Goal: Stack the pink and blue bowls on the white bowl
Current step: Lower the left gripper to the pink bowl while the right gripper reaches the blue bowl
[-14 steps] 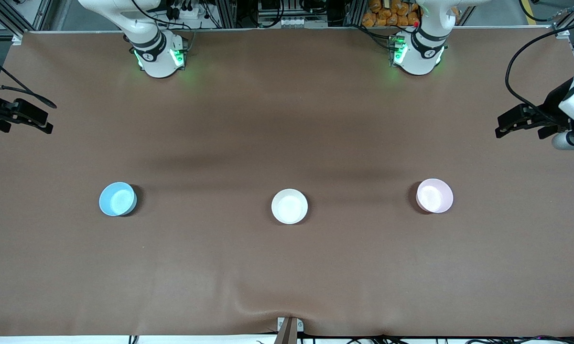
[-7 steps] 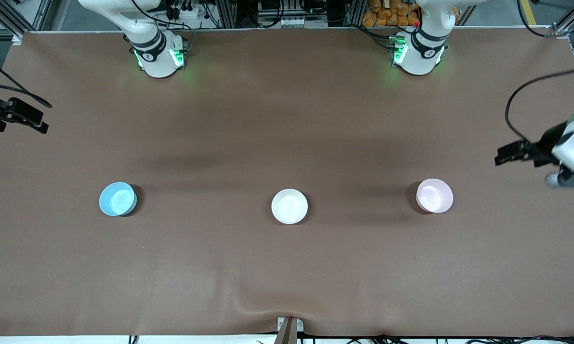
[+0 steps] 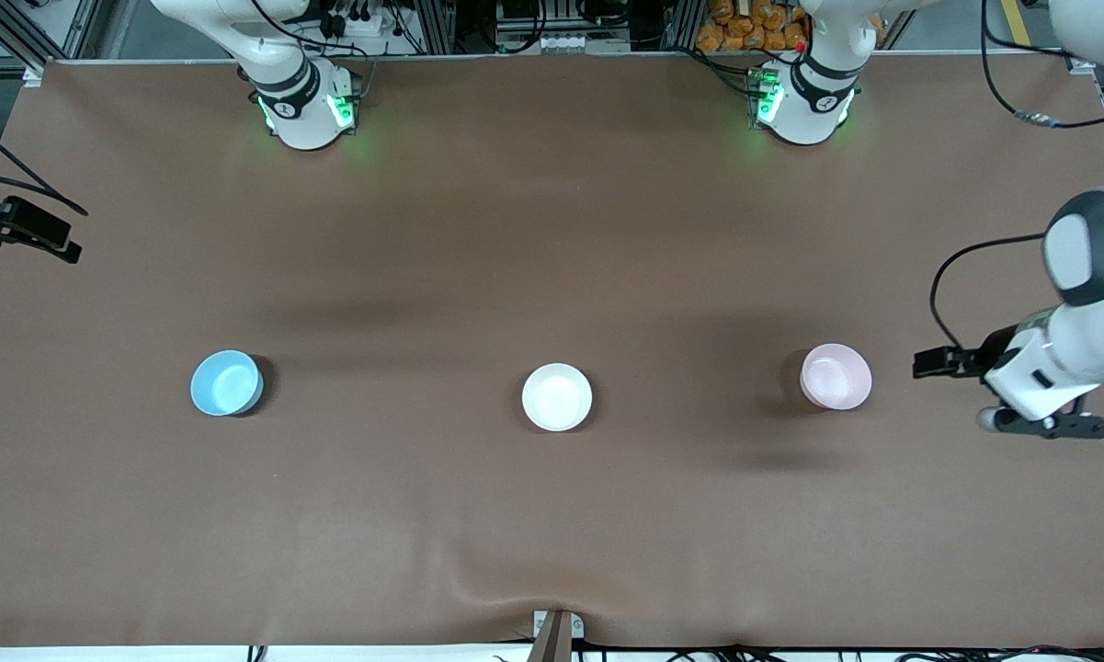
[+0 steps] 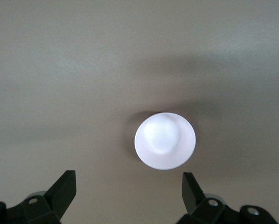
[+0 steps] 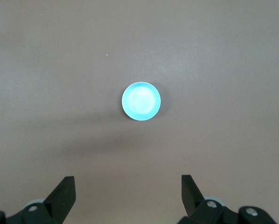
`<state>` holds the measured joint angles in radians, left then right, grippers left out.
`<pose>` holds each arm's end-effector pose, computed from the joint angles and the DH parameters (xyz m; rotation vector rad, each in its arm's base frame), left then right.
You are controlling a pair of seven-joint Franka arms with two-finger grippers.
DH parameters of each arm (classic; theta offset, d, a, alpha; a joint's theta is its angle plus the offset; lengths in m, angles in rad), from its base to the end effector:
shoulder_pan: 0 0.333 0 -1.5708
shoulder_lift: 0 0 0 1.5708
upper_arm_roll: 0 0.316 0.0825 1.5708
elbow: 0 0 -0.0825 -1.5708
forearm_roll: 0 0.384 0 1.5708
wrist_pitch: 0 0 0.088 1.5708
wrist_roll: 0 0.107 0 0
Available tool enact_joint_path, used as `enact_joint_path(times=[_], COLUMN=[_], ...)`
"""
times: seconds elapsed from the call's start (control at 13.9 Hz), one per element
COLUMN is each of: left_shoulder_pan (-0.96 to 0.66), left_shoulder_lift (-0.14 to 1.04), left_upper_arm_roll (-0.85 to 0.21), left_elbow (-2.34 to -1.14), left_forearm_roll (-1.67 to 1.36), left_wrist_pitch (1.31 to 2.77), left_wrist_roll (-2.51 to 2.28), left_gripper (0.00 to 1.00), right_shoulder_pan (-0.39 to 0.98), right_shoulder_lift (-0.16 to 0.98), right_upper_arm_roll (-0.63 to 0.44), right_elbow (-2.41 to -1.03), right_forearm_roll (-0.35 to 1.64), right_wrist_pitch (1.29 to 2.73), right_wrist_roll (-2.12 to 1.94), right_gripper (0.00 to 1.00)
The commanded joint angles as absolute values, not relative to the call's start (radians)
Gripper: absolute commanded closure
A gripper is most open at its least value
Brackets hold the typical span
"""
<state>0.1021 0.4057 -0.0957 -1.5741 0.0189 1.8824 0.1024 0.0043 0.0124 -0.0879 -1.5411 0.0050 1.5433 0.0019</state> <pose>0.6626 0.0133 0.3997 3.1090 -0.1505 -0.1468 0.5539 -0.0455 0.6292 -3.1344 0.1339 0.0157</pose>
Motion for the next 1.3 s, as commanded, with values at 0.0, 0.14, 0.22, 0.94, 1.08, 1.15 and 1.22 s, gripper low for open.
enact_joint_path(times=[0.0,0.14,0.22,0.94,1.08,1.15,1.22], left_shoulder_pan=[0.115,0.112,0.112,0.107,0.109,0.112,0.113], left_shoulder_lift=[0.429,0.474,0.486,0.566,0.561,0.566,0.569], left_upper_arm_roll=[-0.101,-0.101,-0.103,-0.106,-0.106,-0.106,-0.106], left_elbow=[-1.634,-1.637,-1.641,-1.752,-1.767,-1.785,-1.804], left_forearm_roll=[0.037,0.035,0.034,0.025,0.029,0.029,0.029], left_wrist_pitch=[1.977,2.006,2.025,2.213,2.215,2.224,2.247], left_wrist_roll=[0.155,0.156,0.155,0.149,0.156,0.156,0.156], left_gripper=[0.0,0.0,0.0,0.0,0.06,0.18,0.3], right_shoulder_pan=[0.012,0.006,0.008,-0.032,-0.063,-0.075,-0.092], right_shoulder_lift=[0.024,0.032,0.035,0.238,0.297,0.317,0.34], right_upper_arm_roll=[-0.08,-0.078,-0.078,-0.084,-0.084,-0.084,-0.084], right_elbow=[-1.514,-1.511,-1.512,-1.497,-1.5,-1.521,-1.538], right_forearm_roll=[-0.006,-0.003,0.001,-0.011,-0.008,-0.008,-0.008], right_wrist_pitch=[1.54,1.54,1.54,1.543,1.589,1.65,1.696], right_wrist_roll=[-0.005,-0.005,-0.005,0.003,0.005,-0.005,-0.006], right_gripper=[0.0,0.0,0.0,0.0,0.0,0.0,0.0])
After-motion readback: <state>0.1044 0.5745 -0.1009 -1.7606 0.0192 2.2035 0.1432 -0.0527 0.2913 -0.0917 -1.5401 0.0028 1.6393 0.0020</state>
